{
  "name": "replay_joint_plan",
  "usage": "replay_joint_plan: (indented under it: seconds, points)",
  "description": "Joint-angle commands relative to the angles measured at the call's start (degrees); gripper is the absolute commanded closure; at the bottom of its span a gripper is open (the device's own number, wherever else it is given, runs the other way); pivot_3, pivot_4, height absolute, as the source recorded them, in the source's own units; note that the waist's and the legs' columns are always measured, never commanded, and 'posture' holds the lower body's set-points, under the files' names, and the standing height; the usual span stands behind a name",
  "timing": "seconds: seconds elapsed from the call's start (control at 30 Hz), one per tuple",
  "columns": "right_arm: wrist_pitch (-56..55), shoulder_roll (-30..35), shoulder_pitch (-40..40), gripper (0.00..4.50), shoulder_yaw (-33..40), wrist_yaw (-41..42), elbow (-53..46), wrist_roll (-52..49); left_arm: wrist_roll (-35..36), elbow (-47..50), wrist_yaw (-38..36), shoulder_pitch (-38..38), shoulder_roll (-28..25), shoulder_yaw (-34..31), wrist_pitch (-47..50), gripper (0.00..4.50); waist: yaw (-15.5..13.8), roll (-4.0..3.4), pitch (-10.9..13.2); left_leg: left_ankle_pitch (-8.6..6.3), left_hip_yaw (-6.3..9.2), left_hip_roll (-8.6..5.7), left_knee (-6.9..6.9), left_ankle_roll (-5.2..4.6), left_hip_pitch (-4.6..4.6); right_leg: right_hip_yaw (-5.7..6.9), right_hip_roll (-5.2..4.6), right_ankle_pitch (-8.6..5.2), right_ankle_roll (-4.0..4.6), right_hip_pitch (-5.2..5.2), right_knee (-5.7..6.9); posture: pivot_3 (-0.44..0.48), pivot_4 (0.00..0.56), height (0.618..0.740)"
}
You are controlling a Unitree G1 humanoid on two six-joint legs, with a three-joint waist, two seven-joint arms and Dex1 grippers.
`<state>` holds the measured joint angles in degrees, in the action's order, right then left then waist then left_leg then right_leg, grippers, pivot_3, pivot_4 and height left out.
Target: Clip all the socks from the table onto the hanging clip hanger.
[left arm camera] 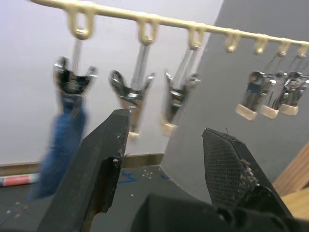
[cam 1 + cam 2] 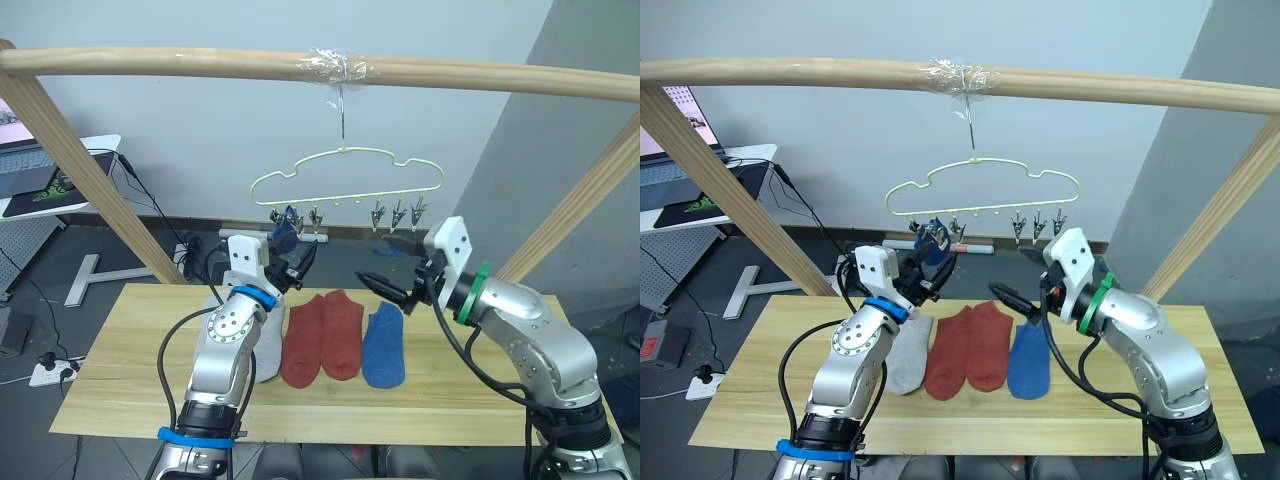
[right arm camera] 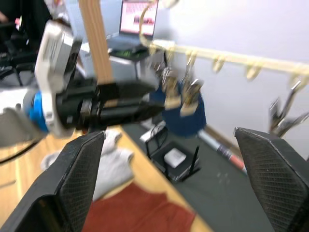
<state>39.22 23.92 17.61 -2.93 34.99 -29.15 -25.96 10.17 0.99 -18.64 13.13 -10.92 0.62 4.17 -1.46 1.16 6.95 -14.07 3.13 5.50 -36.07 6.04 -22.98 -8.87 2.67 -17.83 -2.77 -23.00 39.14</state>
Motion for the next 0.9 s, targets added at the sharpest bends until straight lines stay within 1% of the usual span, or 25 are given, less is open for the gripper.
replay_joint_plan:
  seconds: [0.03, 0.17, 0.37, 0.67, 0.9]
  points:
    - [-0.86, 0.78, 1.6, 0.0, 1.41, 0.56, -2.37, -1.65, -0.15, -0.96, 0.09, 1.18, 0.25, -0.85, -1.8, 1.8, 0.0, 0.0, -0.01, 0.0, 0.0, 0.0, 0.0, 0.0, 0.0, -0.01, 0.0, 0.0, 0.0, 0.0, 0.0, 0.094, 0.06, 0.74]
    - [-1.44, 0.95, 2.11, 0.0, 1.54, 0.07, -1.84, -1.6, -0.21, -4.98, 0.6, 3.95, 1.66, -1.12, -3.51, 1.8, -0.04, 0.05, -0.05, 0.01, 0.01, 0.0, -0.04, 0.01, 0.0, 0.01, 0.0, 0.02, -0.01, 0.01, 0.05, 0.091, 0.059, 0.74]
    - [-1.58, 0.63, 2.59, 0.0, 2.12, -0.58, -1.47, -1.92, -0.79, -7.86, 1.11, 5.82, 3.26, -1.02, -5.15, 1.8, -0.02, 0.12, -0.17, 0.01, 0.03, 0.0, -0.07, 0.0, 0.09, 0.03, 0.0, 0.03, -0.01, 0.15, 0.05, 0.092, 0.058, 0.74]
    - [-1.57, 0.34, 2.83, 0.0, 2.82, -1.12, -1.36, -1.92, -1.13, -6.84, 0.29, 4.76, 3.66, -0.52, -5.62, 1.8, 0.02, 0.12, -0.18, 0.01, 0.03, -0.01, -0.12, 0.01, 0.16, 0.03, 0.0, 0.03, -0.01, 0.16, 0.3, 0.081, 0.063, 0.74]
    - [-2.21, 0.39, 2.83, 0.0, 2.66, -0.99, -1.2, -2.01, -2.28, -7.86, 1.92, 6.03, 4.6, -0.75, -6.37, 1.8, 0.05, 0.12, -0.18, 0.02, 0.03, -0.02, -0.34, 0.0, 0.18, 0.03, 0.0, 0.03, -0.01, 0.16, 0.55, 0.078, 0.069, 0.74]
